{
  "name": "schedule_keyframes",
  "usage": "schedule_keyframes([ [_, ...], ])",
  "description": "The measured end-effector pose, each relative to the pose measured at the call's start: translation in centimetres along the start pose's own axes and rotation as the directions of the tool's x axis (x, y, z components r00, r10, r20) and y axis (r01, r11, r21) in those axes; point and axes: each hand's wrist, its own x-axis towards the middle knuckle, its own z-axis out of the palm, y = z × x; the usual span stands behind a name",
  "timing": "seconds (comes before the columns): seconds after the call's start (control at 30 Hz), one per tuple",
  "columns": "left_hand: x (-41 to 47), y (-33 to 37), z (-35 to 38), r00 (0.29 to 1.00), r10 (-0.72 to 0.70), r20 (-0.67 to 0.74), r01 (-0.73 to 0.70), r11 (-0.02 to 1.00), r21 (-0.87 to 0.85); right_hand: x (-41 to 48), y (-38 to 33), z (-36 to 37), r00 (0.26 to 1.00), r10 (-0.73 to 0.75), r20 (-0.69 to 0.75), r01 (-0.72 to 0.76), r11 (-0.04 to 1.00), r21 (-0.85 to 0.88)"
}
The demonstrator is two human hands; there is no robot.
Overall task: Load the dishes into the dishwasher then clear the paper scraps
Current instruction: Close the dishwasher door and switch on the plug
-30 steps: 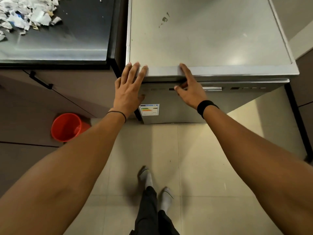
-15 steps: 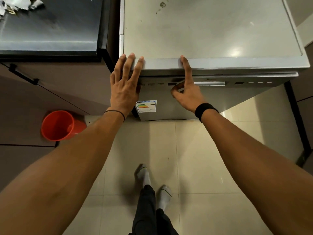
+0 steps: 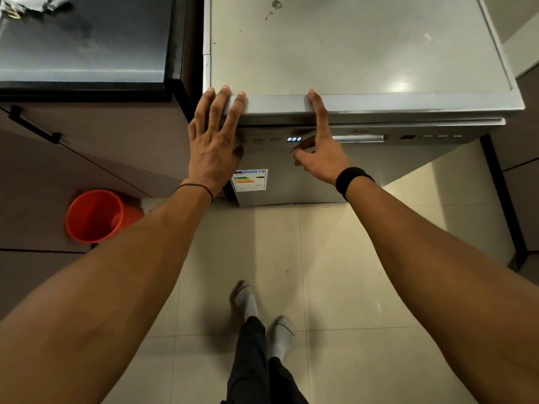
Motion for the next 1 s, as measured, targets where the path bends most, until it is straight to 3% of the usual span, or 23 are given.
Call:
schedule_keyframes([
  [0.17, -0.1, 1.0, -2.5, 0.987, -0.042, 0.157, 0.048, 0.998, -0.037, -0.8, -1.5, -0.8, 0.998, 0.050, 0.026, -0.050, 0.999, -0.002],
  [0.3, 1.1, 2.8, -6.5, 0.940, -0.115, 0.322, 0.152, 0.984, -0.094, -2.8, -3.5, -1.2, 0.984, 0.175, -0.021, -0.175, 0.984, 0.035],
  [0.47, -1.5, 5.2, -10.9, 0.935, -0.137, 0.326, 0.259, 0.892, -0.369, -7.1, -5.6, -2.1, 0.973, 0.212, -0.095, -0.182, 0.949, 0.258],
  [0.7, -8.6, 9.6, -15.9, 0.901, -0.266, 0.343, 0.425, 0.701, -0.572, -13.9, -8.8, -4.8, 0.978, 0.149, -0.150, -0.066, 0.889, 0.454],
  [0.83, -10.8, 10.7, -18.4, 0.893, -0.333, 0.304, 0.446, 0.556, -0.701, -16.8, -10.7, -5.8, 0.981, 0.119, -0.151, -0.026, 0.861, 0.508],
  [1.0, -12.1, 10.5, -20.8, 0.904, -0.368, 0.218, 0.397, 0.532, -0.748, -17.7, -12.1, -5.7, 0.990, 0.024, -0.137, 0.046, 0.872, 0.487],
])
